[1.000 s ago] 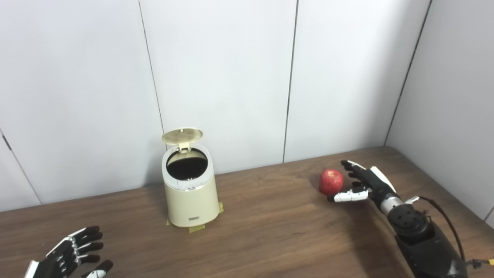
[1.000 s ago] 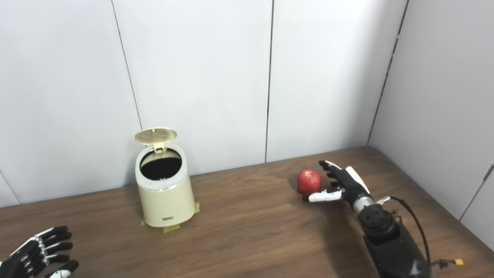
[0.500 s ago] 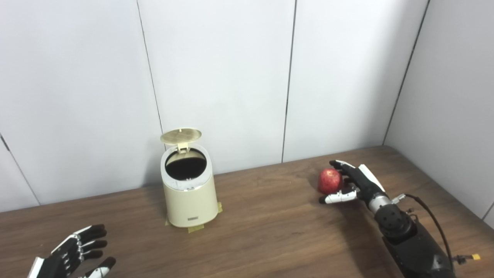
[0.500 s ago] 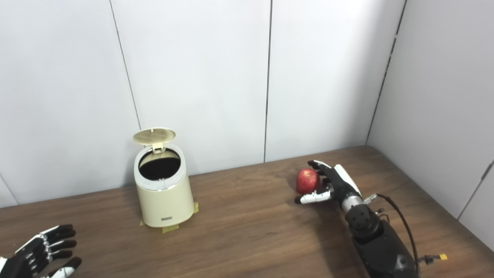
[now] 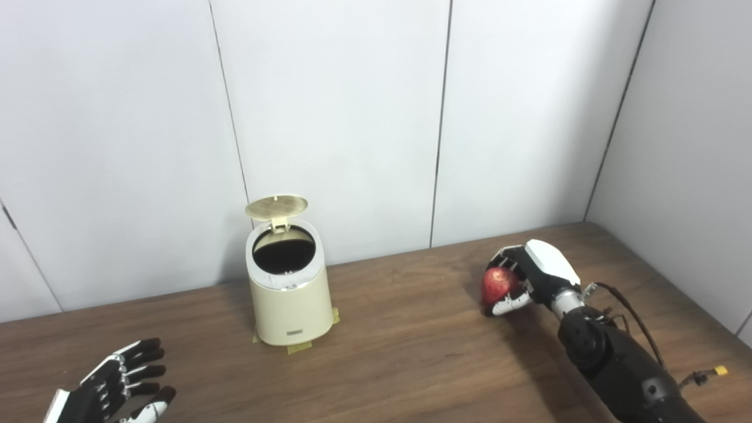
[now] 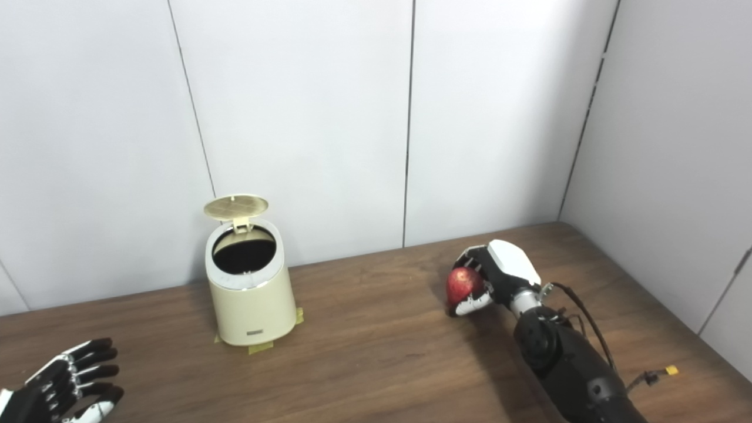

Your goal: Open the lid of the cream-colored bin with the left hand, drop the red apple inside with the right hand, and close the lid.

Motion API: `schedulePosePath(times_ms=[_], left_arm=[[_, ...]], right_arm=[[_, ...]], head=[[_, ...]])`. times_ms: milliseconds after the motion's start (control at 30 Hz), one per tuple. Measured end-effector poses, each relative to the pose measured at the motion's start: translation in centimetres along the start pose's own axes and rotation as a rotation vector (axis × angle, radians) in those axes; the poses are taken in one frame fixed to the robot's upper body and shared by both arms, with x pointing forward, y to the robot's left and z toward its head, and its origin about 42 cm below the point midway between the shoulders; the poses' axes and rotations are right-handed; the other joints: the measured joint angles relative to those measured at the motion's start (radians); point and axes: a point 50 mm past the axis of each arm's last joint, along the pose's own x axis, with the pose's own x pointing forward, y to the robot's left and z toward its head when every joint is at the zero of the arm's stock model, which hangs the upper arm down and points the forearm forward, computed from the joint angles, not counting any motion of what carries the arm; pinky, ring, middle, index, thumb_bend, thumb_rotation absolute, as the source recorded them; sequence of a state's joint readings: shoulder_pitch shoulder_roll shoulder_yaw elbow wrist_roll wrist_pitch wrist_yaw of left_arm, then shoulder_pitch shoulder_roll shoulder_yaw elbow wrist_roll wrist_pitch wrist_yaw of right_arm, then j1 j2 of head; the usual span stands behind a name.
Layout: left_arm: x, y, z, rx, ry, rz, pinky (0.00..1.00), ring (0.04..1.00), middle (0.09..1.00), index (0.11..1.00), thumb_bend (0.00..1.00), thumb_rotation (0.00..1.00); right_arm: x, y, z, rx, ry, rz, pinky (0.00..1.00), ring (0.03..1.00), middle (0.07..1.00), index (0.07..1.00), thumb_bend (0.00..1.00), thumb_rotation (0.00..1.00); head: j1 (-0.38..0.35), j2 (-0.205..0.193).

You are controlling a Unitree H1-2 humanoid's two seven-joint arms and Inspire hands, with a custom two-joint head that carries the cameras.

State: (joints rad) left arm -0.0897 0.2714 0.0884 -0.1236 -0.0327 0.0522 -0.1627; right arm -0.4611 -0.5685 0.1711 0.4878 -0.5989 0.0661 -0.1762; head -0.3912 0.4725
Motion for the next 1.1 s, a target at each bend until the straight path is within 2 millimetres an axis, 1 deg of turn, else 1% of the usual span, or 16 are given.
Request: schedulePosePath(times_ms=[133, 233, 267, 333, 400, 433, 467, 500, 533, 633, 667, 700, 800, 867, 1000, 1100], left_arm=[[0.0, -0.1, 0.0, 0.010, 0.007, -0.002, 0.67, 0.738, 0.788, 0.793, 0.48, 0.00], [0.0, -0.1, 0.2, 0.012, 0.002, -0.002, 0.66, 0.734, 0.790, 0.795, 0.47, 0.00], [0.0, -0.1, 0.2, 0.012, 0.002, -0.002, 0.66, 0.731, 0.788, 0.793, 0.47, 0.00], [0.0, -0.1, 0.1, 0.013, 0.002, -0.003, 0.65, 0.729, 0.784, 0.787, 0.48, 0.00], [0.0, -0.1, 0.1, 0.013, 0.002, -0.004, 0.65, 0.729, 0.782, 0.785, 0.48, 0.00], [0.0, -0.1, 0.1, 0.013, 0.002, -0.005, 0.65, 0.730, 0.783, 0.788, 0.48, 0.00], [0.0, -0.2, 0.1, 0.014, 0.001, -0.006, 0.66, 0.730, 0.784, 0.788, 0.48, 0.00], [0.0, -0.2, 0.1, 0.014, 0.002, -0.006, 0.66, 0.728, 0.782, 0.788, 0.49, 0.00], [0.0, -0.2, 0.1, 0.015, 0.001, -0.008, 0.66, 0.724, 0.780, 0.789, 0.49, 0.00], [0.0, -0.6, 0.2, 0.017, -0.010, -0.016, 0.65, 0.716, 0.779, 0.790, 0.50, 0.00], [0.1, -0.7, 0.1, 0.018, -0.023, -0.020, 0.65, 0.713, 0.778, 0.788, 0.51, 0.00], [0.1, -0.8, 0.0, 0.018, -0.028, -0.023, 0.64, 0.710, 0.777, 0.786, 0.52, 0.00], [0.1, -0.9, -0.7, 0.023, -0.013, -0.023, 0.64, 0.699, 0.767, 0.777, 0.56, 0.00], [0.1, -1.0, -1.1, 0.022, -0.010, -0.023, 0.63, 0.696, 0.764, 0.775, 0.58, 0.00], [0.1, -1.5, -1.6, 0.018, -0.013, -0.023, 0.64, 0.700, 0.766, 0.773, 0.60, 0.00], [0.0, -1.9, -1.9, 0.026, -0.009, -0.024, 0.63, 0.699, 0.758, 0.768, 0.61, 0.01]], right_arm=[[-0.1, 0.0, 0.3, -0.055, -0.025, -0.016, 0.36, 0.381, 0.484, 0.531, 0.52, 0.00], [-0.2, -0.2, 0.8, -0.080, -0.048, -0.024, 0.33, 0.361, 0.478, 0.541, 0.51, 0.00], [-0.3, -0.2, 0.9, -0.085, -0.056, -0.027, 0.36, 0.370, 0.476, 0.537, 0.51, 0.00], [-0.7, -0.3, 1.1, -0.097, -0.073, -0.034, 0.48, 0.458, 0.466, 0.508, 0.52, 0.00], [-1.2, -0.4, 1.6, -0.095, -0.097, -0.042, 0.54, 0.465, 0.484, 0.488, 0.52, 0.00], [-1.5, -0.5, 2.1, -0.087, -0.110, -0.047, 0.56, 0.488, 0.486, 0.478, 0.52, 0.00], [-1.7, -0.8, 2.7, -0.072, -0.123, -0.052, 0.57, 0.492, 0.485, 0.477, 0.52, 0.00], [-1.8, -1.3, 3.6, -0.048, -0.147, -0.060, 0.55, 0.495, 0.484, 0.477, 0.52, 0.00], [-1.8, -1.9, 4.6, -0.018, -0.170, -0.074, 0.49, 0.474, 0.467, 0.498, 0.52, 0.00], [-1.7, -3.6, 8.0, 0.100, -0.235, -0.117, 0.46, 0.459, 0.451, 0.513, 0.52, 0.00], [-1.6, -4.0, 8.9, 0.128, -0.246, -0.120, 0.46, 0.464, 0.461, 0.504, 0.52, 0.00], [-1.5, -4.4, 9.9, 0.165, -0.258, -0.125, 0.49, 0.479, 0.470, 0.492, 0.52, 0.00], [-0.8, -5.2, 12.3, 0.302, -0.285, -0.129, 0.52, 0.484, 0.465, 0.502, 0.52, 0.00], [-0.3, -5.5, 13.5, 0.365, -0.299, -0.133, 0.53, 0.487, 0.466, 0.497, 0.52, 0.00], [0.6, -5.4, 15.4, 0.417, -0.317, -0.133, 0.46, 0.469, 0.488, 0.479, 0.52, 0.00], [1.3, -5.1, 16.4, 0.464, -0.319, -0.119, 0.45, 0.468, 0.496, 0.472, 0.52, 0.00]], head=[[0.005, 0.002], [0.012, 0.002], [0.015, 0.002], [0.023, 0.000], [0.031, -0.002], [0.041, -0.003], [0.041, -0.003], [0.052, -0.003], [0.069, -0.005], [0.098, -0.006], [0.110, -0.008], [0.123, -0.008], [0.141, -0.009], [0.170, -0.012], [0.210, -0.018], [0.230, -0.021]])
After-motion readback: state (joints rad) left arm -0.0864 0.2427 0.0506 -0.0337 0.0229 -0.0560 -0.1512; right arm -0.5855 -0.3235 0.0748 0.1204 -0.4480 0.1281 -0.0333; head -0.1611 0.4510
